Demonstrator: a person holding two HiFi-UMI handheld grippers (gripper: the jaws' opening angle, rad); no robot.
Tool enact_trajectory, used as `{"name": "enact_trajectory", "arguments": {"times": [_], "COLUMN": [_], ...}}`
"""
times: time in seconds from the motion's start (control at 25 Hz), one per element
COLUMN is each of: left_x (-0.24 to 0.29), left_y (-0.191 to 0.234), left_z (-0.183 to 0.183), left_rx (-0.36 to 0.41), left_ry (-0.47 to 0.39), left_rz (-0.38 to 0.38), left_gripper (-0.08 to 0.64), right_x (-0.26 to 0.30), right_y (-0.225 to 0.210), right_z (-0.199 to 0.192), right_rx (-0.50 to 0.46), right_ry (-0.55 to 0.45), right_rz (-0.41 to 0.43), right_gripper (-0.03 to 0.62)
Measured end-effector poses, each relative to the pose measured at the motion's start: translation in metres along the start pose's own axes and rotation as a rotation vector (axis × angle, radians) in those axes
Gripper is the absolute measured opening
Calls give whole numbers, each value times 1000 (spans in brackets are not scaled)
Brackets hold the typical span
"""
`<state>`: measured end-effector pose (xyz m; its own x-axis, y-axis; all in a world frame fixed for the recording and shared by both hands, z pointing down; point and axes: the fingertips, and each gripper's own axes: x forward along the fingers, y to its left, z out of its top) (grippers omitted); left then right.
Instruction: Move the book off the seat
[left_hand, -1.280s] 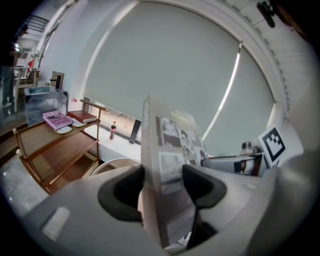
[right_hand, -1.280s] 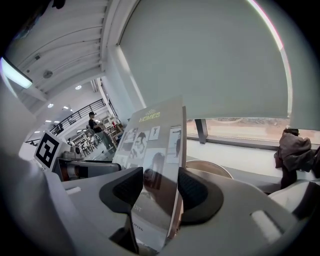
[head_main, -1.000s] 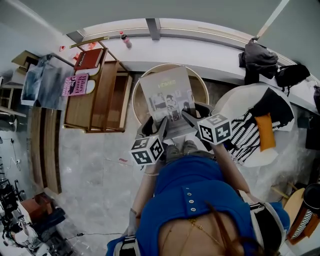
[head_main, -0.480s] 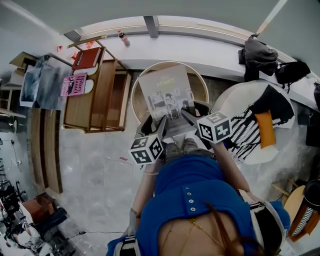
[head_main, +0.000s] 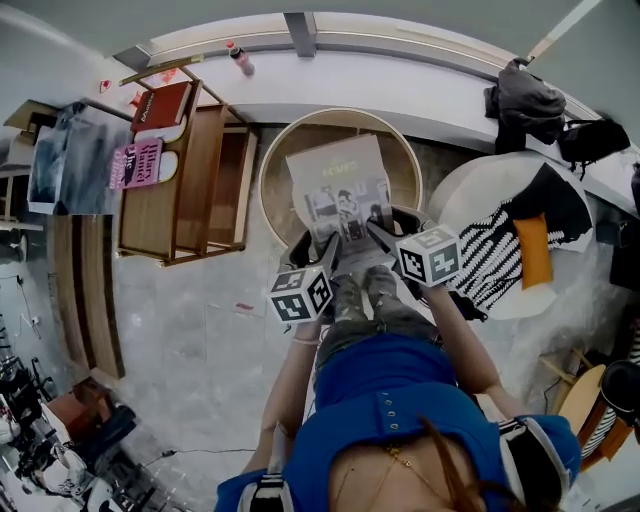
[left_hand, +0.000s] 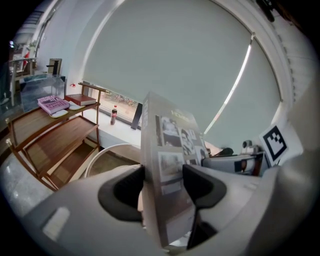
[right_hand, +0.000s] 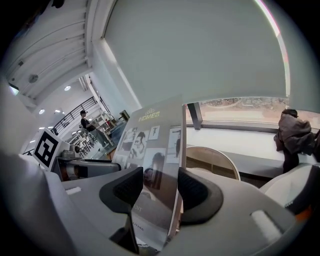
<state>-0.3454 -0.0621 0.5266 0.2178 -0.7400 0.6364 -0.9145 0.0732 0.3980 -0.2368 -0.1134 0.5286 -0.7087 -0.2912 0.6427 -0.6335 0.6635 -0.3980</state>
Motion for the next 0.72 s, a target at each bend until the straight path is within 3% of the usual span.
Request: {"name": "enact_trajectory", "arguments": {"times": [0.44,0.72], "left_x": [143,240], "left_y": [97,158], "left_z": [-100,-181], "left_rx": [-52,-107], "left_ry": [179,261], "left_rz": [20,30], "left_gripper": [242,242], "right_x": [153,249], "right_y": [-86,-146], "right_z": [-110,-193], "right_rx": [211,287], "right_ry": [140,221], "right_rz": [-1,-20], "right_gripper": [215,215]}}
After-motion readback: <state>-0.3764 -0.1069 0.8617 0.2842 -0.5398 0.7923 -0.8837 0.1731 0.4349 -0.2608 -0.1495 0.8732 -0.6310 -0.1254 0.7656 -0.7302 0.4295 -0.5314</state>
